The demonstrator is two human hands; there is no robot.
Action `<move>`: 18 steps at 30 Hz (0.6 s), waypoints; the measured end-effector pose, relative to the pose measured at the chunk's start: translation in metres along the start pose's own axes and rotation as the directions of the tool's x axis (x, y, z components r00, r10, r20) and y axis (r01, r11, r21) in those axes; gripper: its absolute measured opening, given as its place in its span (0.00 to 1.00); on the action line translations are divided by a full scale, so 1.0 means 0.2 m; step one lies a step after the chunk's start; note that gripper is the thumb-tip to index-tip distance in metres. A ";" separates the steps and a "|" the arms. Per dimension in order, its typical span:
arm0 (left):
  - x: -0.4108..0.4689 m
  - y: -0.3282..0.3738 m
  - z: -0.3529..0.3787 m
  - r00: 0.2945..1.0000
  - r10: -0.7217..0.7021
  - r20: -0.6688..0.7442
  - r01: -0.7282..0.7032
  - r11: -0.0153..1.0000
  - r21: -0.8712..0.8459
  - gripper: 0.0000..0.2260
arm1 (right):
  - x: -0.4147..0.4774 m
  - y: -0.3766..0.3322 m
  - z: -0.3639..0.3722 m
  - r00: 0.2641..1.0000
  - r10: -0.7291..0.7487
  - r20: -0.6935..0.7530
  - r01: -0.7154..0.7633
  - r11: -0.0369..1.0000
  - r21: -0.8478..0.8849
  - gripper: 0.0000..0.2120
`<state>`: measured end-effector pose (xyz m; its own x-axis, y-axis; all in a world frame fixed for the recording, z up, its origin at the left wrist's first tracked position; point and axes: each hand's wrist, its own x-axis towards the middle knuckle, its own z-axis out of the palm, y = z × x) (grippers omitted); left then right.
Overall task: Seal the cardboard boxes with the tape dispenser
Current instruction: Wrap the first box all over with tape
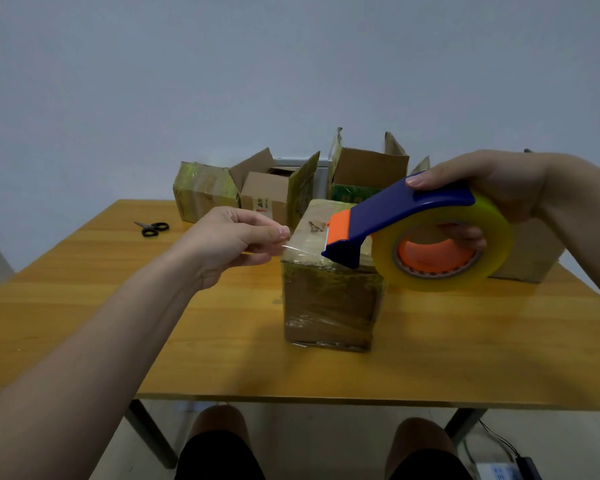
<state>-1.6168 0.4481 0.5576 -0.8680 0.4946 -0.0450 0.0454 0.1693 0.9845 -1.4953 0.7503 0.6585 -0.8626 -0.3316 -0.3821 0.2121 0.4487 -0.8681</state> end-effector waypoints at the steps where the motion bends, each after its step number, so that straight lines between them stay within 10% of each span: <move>1: 0.00 0.00 0.00 1.000 0.003 0.001 -0.003 1.000 -0.013 0.09 | 0.00 0.00 0.00 1.000 0.006 -0.005 -0.006 1.000 0.001 0.28; 11: -0.02 -0.01 0.05 0.999 0.010 -0.052 -0.006 0.997 0.073 0.01 | 0.00 -0.01 0.02 0.997 0.064 -0.049 -0.065 0.997 -0.029 0.25; 18: -0.03 -0.01 0.02 0.999 0.021 -0.049 -0.013 0.985 0.169 0.02 | -0.03 0.00 0.00 0.998 0.056 -0.041 -0.057 0.998 -0.026 0.40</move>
<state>-1.6105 0.4487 0.5548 -0.8902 0.4553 -0.0154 0.1396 0.3048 0.9421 -1.4906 0.7519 0.6599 -0.8675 -0.2712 -0.4171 0.2493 0.4885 -0.8362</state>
